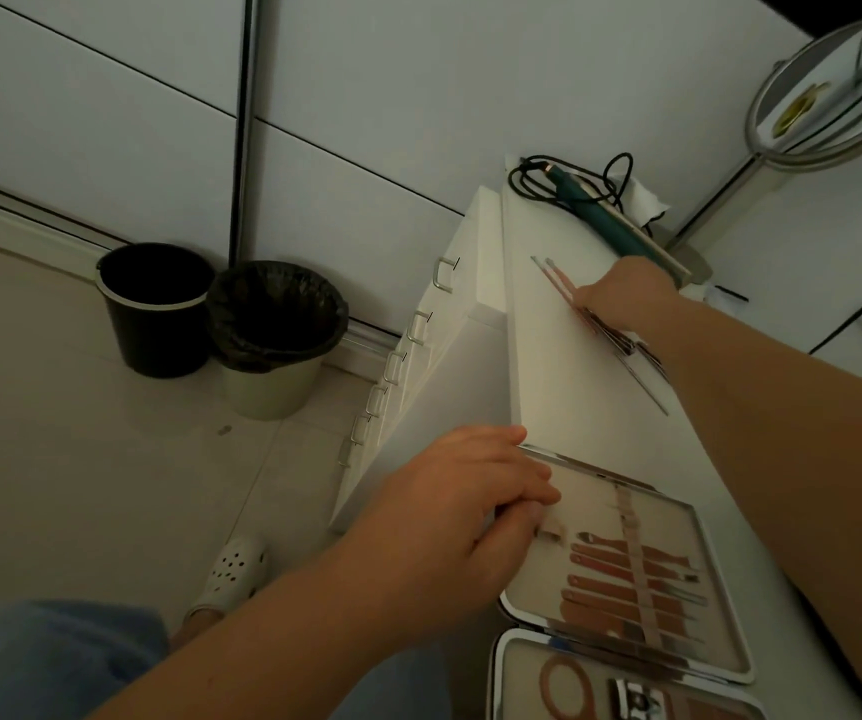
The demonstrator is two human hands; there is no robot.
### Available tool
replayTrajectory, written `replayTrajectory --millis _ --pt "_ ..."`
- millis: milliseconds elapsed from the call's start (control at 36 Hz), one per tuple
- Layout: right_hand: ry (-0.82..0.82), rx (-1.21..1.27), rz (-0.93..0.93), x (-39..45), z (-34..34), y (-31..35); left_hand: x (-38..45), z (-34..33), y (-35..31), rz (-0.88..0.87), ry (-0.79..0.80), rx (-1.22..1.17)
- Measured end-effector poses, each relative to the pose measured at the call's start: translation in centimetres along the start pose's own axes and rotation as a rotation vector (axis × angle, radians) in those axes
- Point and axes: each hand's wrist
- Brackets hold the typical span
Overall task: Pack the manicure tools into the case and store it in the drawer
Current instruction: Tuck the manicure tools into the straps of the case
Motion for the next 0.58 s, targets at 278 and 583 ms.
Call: replayTrajectory --millis 278,583 --pt "-0.04 0.472 0.092 -7.4 2.0 -1.3 0.0 -0.1 -0.2 0.023 0.032 0.037" --pt "0.05 0.725 0.119 -20.4 1.1 -9.2 0.4 -0.1 -1.8 0.126 -0.046 0.071"
Point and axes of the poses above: each hand's wrist, its own x-axis towards the middle knuckle, its own z-axis out of the back of the hand, y = z × x, and after that the axes turned 12 degrees about -z, right-handed
